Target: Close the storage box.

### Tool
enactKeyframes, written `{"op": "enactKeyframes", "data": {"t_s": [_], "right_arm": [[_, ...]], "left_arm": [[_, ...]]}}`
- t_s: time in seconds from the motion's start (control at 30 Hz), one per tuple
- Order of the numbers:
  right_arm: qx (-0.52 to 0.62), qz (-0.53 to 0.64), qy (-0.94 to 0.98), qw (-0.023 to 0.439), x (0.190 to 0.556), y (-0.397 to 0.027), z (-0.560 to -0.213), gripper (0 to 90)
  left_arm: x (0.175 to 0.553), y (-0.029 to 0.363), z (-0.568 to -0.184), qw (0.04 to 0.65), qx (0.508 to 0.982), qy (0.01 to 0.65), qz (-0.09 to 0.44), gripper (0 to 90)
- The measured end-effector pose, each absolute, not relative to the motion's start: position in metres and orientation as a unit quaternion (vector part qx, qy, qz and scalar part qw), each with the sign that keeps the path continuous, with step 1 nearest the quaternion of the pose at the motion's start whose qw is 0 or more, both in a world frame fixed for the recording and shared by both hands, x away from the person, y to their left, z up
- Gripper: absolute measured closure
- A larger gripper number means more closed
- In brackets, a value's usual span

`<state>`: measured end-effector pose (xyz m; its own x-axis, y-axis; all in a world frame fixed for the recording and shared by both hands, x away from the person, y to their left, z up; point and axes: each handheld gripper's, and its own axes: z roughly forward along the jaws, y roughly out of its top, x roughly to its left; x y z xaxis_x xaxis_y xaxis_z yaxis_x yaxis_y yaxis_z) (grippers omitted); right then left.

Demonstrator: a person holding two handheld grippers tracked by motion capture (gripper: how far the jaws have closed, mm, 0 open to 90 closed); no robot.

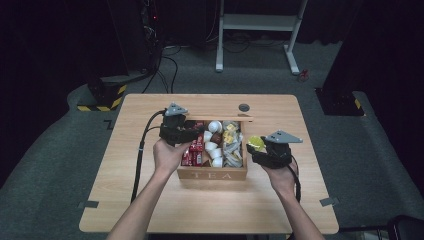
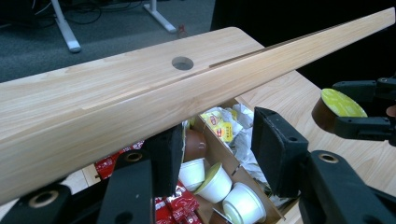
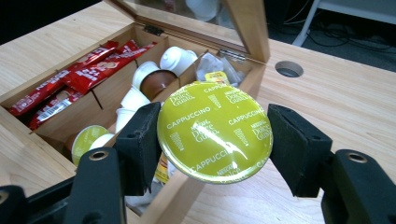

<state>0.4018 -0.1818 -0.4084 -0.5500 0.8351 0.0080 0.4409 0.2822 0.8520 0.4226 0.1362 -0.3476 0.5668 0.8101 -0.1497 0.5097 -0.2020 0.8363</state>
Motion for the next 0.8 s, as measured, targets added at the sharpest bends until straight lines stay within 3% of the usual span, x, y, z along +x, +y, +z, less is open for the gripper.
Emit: {"op": "enactKeyframes", "data": {"t_s": [0.8], "right_arm": [[0.467,0.413,0.746,0.233,0.399,-0.23,-0.425,38.4]], "left_arm": [[0.42,0.135,-0.35,0.458,0.756,0.436,0.166,53.7]]}}
